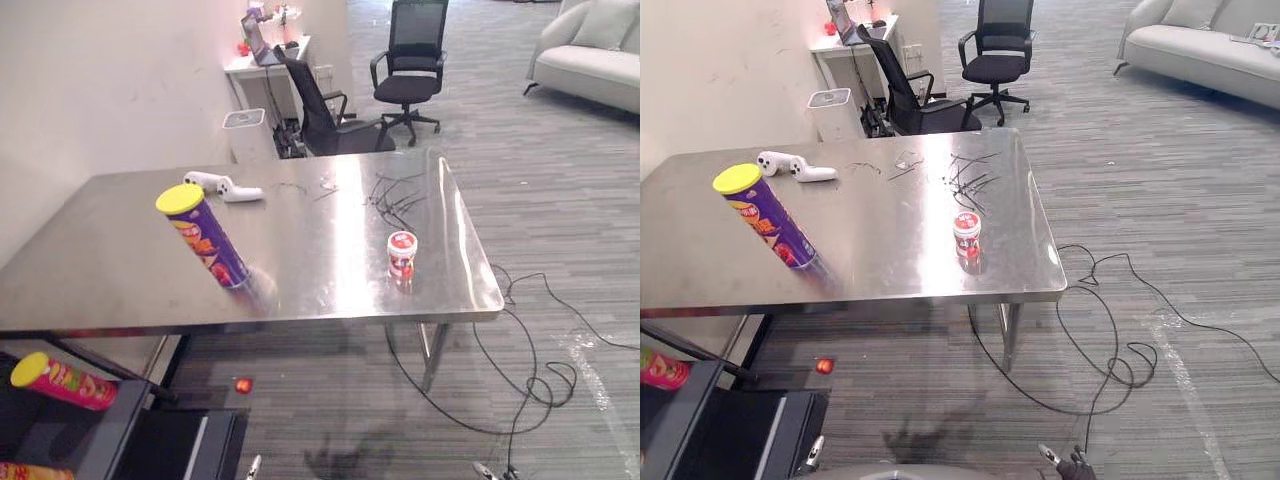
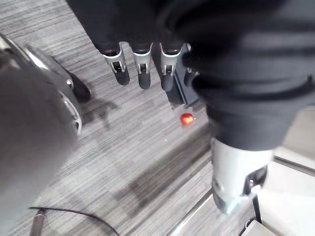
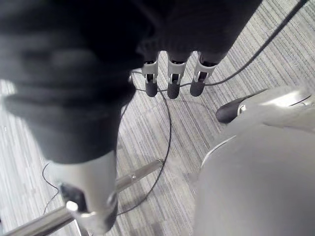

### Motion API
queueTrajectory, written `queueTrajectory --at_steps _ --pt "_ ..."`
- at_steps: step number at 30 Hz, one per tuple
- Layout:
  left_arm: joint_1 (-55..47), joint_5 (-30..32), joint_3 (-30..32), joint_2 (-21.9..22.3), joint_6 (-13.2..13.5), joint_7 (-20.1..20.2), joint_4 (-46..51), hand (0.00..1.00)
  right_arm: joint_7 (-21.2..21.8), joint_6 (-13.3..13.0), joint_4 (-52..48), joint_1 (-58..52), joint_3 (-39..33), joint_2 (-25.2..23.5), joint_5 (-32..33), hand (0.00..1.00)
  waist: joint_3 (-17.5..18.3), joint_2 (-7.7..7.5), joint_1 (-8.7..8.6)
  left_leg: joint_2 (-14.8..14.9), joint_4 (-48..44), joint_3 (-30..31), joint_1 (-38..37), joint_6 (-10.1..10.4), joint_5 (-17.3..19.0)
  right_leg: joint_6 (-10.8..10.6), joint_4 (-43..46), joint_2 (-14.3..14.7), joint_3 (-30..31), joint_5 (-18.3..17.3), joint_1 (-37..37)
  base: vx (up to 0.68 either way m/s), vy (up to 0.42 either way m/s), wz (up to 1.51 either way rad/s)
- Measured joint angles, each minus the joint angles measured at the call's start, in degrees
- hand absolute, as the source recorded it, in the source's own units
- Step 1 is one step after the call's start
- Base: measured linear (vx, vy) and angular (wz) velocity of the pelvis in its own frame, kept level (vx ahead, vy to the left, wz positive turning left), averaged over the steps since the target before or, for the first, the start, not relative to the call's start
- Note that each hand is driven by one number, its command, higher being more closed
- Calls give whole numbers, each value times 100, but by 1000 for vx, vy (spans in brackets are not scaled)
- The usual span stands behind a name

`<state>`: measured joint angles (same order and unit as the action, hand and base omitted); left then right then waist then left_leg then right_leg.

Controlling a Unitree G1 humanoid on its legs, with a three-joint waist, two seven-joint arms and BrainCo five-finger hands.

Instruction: Put the gum and the chips on the shelf.

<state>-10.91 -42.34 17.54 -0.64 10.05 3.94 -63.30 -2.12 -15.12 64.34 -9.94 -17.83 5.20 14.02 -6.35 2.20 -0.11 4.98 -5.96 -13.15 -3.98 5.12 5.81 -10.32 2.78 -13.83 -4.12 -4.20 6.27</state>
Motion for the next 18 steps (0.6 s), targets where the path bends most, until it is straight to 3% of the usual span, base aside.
queueTrajectory --at_steps 4,7,10,11,13,16,18 --pt "-4 3 -232 -89 -3 -42 -66 0 -198 -192 77 132 -144 35 10 0 5 -18 -7 36 110 1 -178 7 4 -25 22 44 1 24 -4 67 -22 -26" --pt "13 29 -393 -121 -3 -167 -68 0 -277 -265 88 147 -195 80 9 0 4 -62 3 130 201 -13 -248 41 30 21 -1 159 -92 259 -97 -19 -16 -33" --pt "12 75 -392 -240 48 -384 -68 0 -401 -255 97 251 -188 30 163 0 -9 -159 32 166 186 -16 -221 59 118 88 -197 210 -384 556 -206 -86 -9 -48" --pt "6 81 -391 -332 99 -451 -69 0 -499 -249 154 271 -189 12 277 0 -27 -301 27 119 185 -33 -209 64 123 105 -277 163 -532 578 -205 -123 -8 -24" --pt "3 84 -369 -469 114 -607 -70 0 -674 -188 187 257 -225 2 533 0 -39 -420 33 52 197 -33 -189 78 130 106 -356 88 -683 572 -204 -120 -4 -11" --pt "2 97 -224 -531 111 -811 -70 0 -1049 -154 183 202 -687 9 1039 0 -25 -522 41 -35 377 3 -236 72 36 141 -369 22 -730 547 -210 -103 12 5" --pt "-14 98 82 -533 104 -874 -64 0 -1277 -161 135 272 -1367 46 1478 0 17 -573 44 -99 573 138 -278 89 -67 159 -379 -10 -826 537 -210 -47 5 13"
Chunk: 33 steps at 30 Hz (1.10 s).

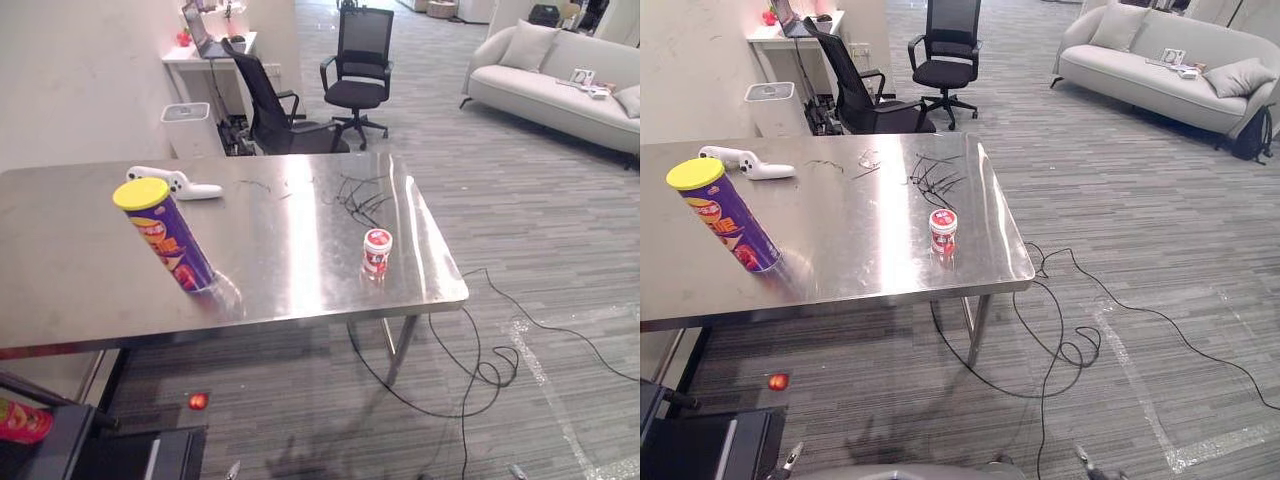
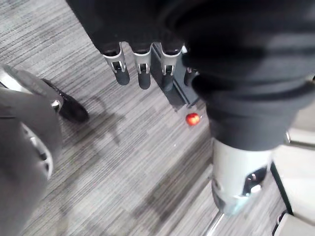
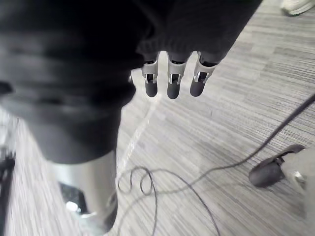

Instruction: Put the gum and the chips on the shelf.

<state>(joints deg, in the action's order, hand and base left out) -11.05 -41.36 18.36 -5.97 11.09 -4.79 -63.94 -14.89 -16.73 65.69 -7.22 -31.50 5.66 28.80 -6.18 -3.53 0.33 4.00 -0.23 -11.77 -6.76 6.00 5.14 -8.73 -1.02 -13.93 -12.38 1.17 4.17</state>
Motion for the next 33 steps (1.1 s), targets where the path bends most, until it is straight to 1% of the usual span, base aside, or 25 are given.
queueTrajectory --at_steps 2,3,4,5,6,7,8,9,10,12,14,15,16,17,18,19,20,21,24,27,30,31,33 --pt "-70 0 138 4 -2 -8 0 0 13 -57 -133 77 -315 82 458 0 19 9 3 -14 140 5 -65 -5 -71 7 -4 2 -9 -4 0 -2 1 3" --pt "-110 0 182 13 -2 -10 1 0 50 -134 -313 102 -431 137 693 0 28 1 4 -17 207 4 -91 -8 -102 13 -11 5 -17 -7 0 0 0 0" --pt "-159 1 192 23 -3 -10 5 0 49 -336 -661 125 -470 209 824 0 45 20 4 -23 270 -6 -139 -11 -138 17 -20 9 -19 -9 5 47 3 -1" --pt "-191 2 192 33 -6 -14 15 0 48 -490 -1103 130 -467 293 801 0 101 11 3 -27 336 -12 -149 -13 -155 23 -28 13 -29 -11 3 59 7 -1" --pt "-230 4 190 36 -9 -20 32 0 51 -536 -1321 143 -469 344 792 0 134 22 4 -27 349 -13 -152 -16 -157 23 -36 16 -33 -11 4 82 9 1" --pt "-276 81 178 36 -51 -64 151 0 129 -567 -1769 232 -466 520 755 0 208 21 13 -26 397 -12 -160 -21 -160 22 -64 24 -51 -11 6 61 6 1" --pt "-285 137 169 36 -57 -75 205 0 162 -574 -1931 300 -460 586 756 0 219 19 17 -24 409 -11 -160 -31 -167 21 -75 29 -56 -11 6 83 3 1" --pt "-300 173 134 35 -131 -123 345 0 303 -583 -2392 463 -369 730 764 0 219 13 28 -18 414 -6 -154 -63 -187 16 -83 40 -63 -7 3 48 -2 0" --pt "-299 175 110 34 -142 -128 363 0 326 -583 -2489 488 -338 753 764 0 219 12 28 -16 414 -5 -154 -63 -187 13 -83 41 -63 -6 3 70 -4 -1" --pt "-276 204 -43 38 -225 -166 512 0 550 -587 -3466 612 138 902 756 0 224 8 28 2 414 -3 -134 -67 -171 -30 -105 63 -78 19 -5 56 -6 0" --pt "-269 238 -115 36 -252 -178 603 0 654 -508 -4152 666 474 926 717 0 241 26 27 23 410 4 -119 -65 -151 -37 -119 87 -113 23 -7 58 -12 1" --pt "-271 270 -118 35 -261 -204 631 0 809 -461 -4388 730 622 915 683 0 258 -1 31 39 402 8 -100 -56 -132 -39 -133 106 -130 24 -15 58 -15 2" --pt "-271 320 -118 32 -278 -226 647 0 883 -439 -4466 746 692 913 632 0 273 -23 43 46 391 17 -70 -58 -123 -40 -143 114 -143 25 -27 57 -15 1" --pt "-266 409 -126 29 -293 -275 710 0 1083 -411 -4570 770 807 904 463 0 282 -68 74 57 367 26 -1 -58 -118 -43 -142 127 -156 27 -88 57 -15 4" --pt "-260 428 -128 27 -303 -314 735 0 1209 -316 -4701 778 960 905 248 0 278 -91 92 60 309 73 79 -69 -103 -43 -142 128 -175 28 -105 59 -15 8" --pt "-260 435 -132 27 -312 -340 745 0 1274 -273 -4762 779 1031 904 148 0 268 -98 88 61 259 132 120 -74 -92 -46 -141 125 -201 33 -106 56 -17 15" --pt "-259 435 -136 25 -340 -378 757 0 1392 -197 -4856 777 1161 907 -76 0 255 -93 56 71 166 175 179 -87 -48 -48 -129 121 -258 35 -103 45 -15 11" --pt "-263 435 -138 27 -361 -396 758 0 1492 -94 -4945 779 1232 910 -301 0 237 -66 67 82 78 183 198 -92 7 -48 -109 122 -289 35 -89 35 -11 7" --pt "-260 436 -141 19 -352 -406 809 0 1738 60 -5162 784 1471 1015 -580 0 218 -8 62 87 -129 325 365 -89 100 -48 -89 106 -361 35 -104 14 2 12" --pt "-265 437 -140 17 -288 -411 802 0 1936 224 -5375 829 1757 1196 -775 0 187 13 62 95 -210 378 415 -86 132 -49 -86 105 -406 36 -94 -23 -5 10" --pt "-253 442 -140 10 -274 -410 799 0 2111 295 -5441 980 2078 1382 -893 0 159 18 47 99 -295 471 508 -83 137 -49 -76 105 -466 36 -105 -44 -10 12" --pt "-252 459 -141 11 -274 -408 800 0 2180 351 -5467 1092 2207 1454 -1084 0 152 29 48 100 -346 505 565 -82 138 -50 -76 104 -489 36 -118 -65 -11 6" --pt "-252 604 -146 11 -274 -407 796 0 2283 440 -5473 1226 2412 1592 -1104 0 119 58 59 99 -391 575 592 -79 139 -51 -76 104 -524 36 -106 -68 -14 10"
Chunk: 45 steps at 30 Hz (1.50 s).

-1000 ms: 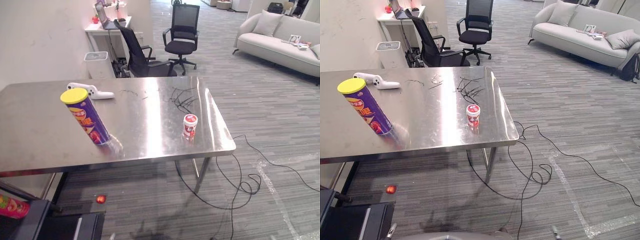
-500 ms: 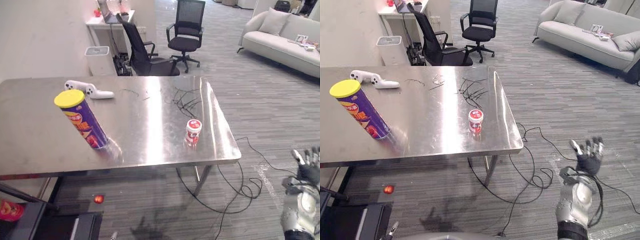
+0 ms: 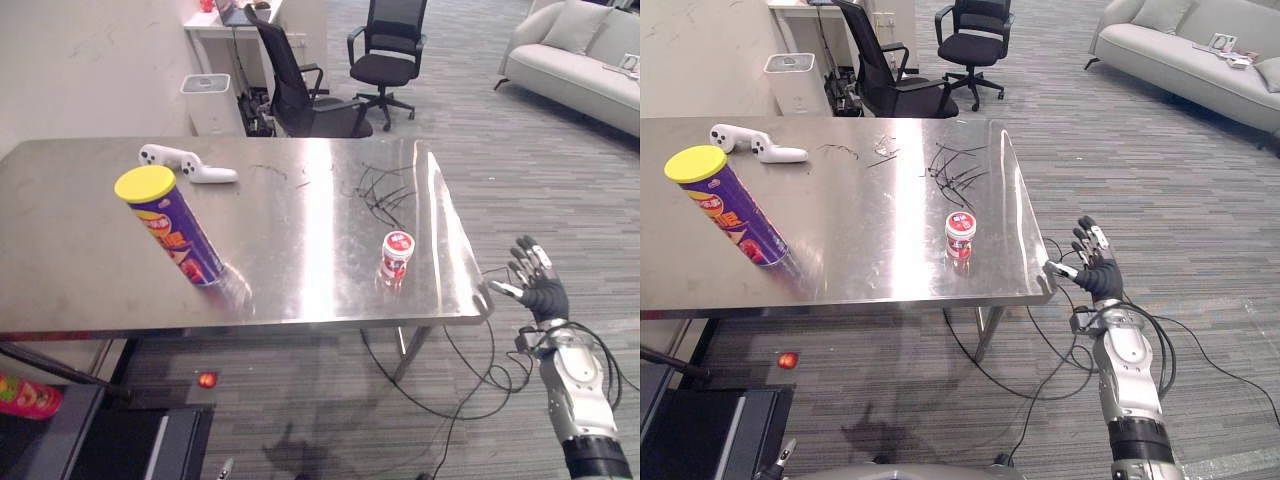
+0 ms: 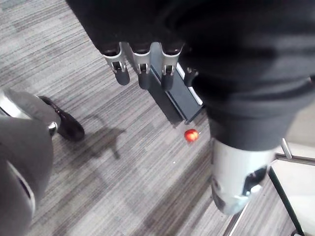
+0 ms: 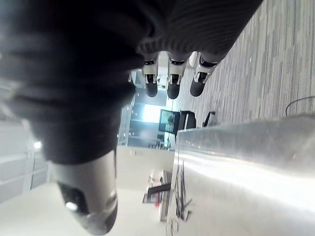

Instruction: Put the gum and the chips on the shelf.

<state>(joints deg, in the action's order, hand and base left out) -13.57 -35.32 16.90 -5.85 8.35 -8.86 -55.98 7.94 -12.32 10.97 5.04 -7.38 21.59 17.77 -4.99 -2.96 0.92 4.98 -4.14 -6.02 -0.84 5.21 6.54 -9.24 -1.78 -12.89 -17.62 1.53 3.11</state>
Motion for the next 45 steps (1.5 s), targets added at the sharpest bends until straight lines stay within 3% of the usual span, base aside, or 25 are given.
queueTrajectory --at_steps 5,21,31,45 --pt "-18 52 -29 -2 0 4 -4 0 96 84 0 313 326 224 5 0 -45 75 57 -2 -40 130 82 8 -42 -10 0 7 -99 3 -13 -59 -12 11" --pt "-1 52 -118 -6 0 21 -4 0 378 371 467 1547 1303 329 3 0 -221 61 188 -29 -82 440 169 6 -97 -9 -3 16 -388 7 127 4 2 9" --pt "-18 60 -248 -8 -2 33 -1 0 369 352 1021 1821 1713 400 -659 0 -357 57 278 -97 110 647 179 -10 -281 -9 -6 -21 -573 6 160 -14 1 11" --pt "-27 61 -379 -33 -5 124 -2 0 250 201 1262 2088 1886 688 -675 0 -447 24 404 -151 211 709 180 -31 -361 -8 -13 -54 -618 7 150 -2 3 2"
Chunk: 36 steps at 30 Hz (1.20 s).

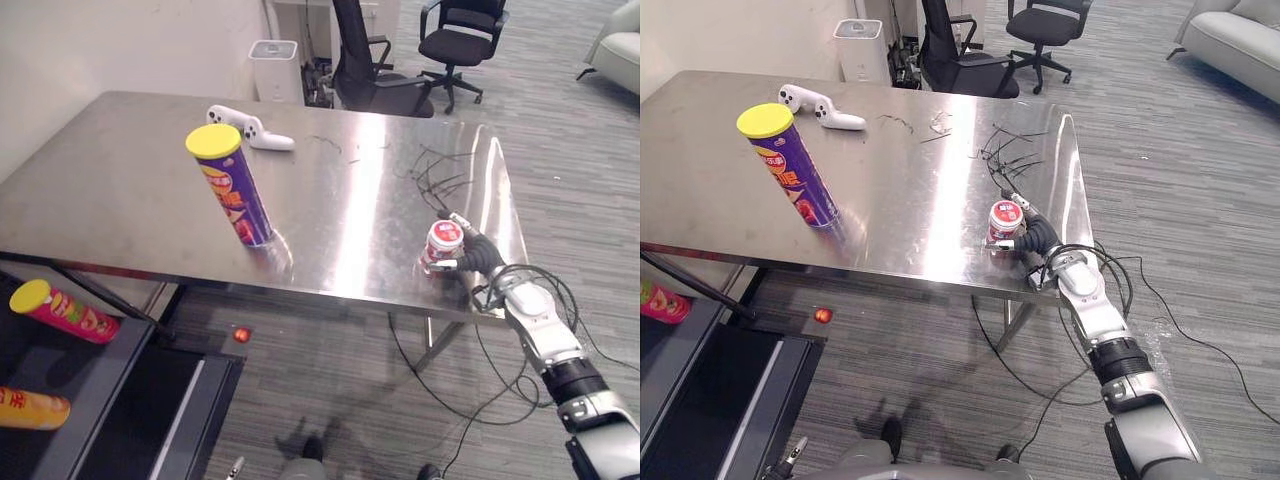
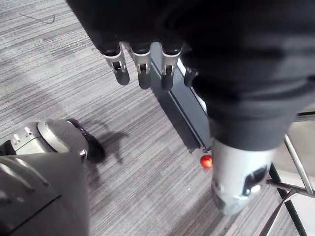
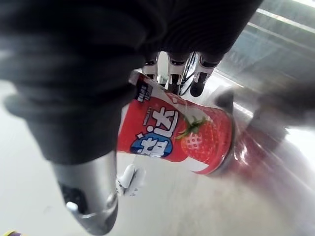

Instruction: Put the gum and the chips on the shelf.

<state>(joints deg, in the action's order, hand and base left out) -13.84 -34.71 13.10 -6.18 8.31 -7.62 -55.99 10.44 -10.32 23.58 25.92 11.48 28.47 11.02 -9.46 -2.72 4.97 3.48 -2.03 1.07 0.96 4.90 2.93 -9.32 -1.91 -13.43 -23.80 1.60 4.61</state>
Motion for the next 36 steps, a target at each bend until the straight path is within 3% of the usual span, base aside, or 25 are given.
queueTrajectory --at_steps 1,25,31,36 --pt "0 0 -36 -3 0 9 0 0 -2 -4 3 20 0 0 -1 100 -25 -11 1 -1 0 2 0 -1 -1 0 0 0 -1 0 2 0 0 0" --pt "-3 3 -152 -3 0 13 14 0 -276 -183 224 207 8 -25 -209 100 -127 12 30 -22 98 86 9 -10 -74 2 -1 -11 -66 1 -5 1 -1 1" --pt "1 7 -109 -3 -1 13 172 0 -392 -253 -518 163 -152 -25 -200 100 -119 -8 -3 -18 101 88 -26 -10 -74 -1 -12 -9 -69 4 63 0 0 0" --pt "-1 214 91 -22 -4 11 224 0 -356 -297 -1323 76 -410 -24 -89 100 -49 -117 -21 -13 101 63 -75 -10 -74 -2 -11 -10 -46 4 83 0 0 -2"
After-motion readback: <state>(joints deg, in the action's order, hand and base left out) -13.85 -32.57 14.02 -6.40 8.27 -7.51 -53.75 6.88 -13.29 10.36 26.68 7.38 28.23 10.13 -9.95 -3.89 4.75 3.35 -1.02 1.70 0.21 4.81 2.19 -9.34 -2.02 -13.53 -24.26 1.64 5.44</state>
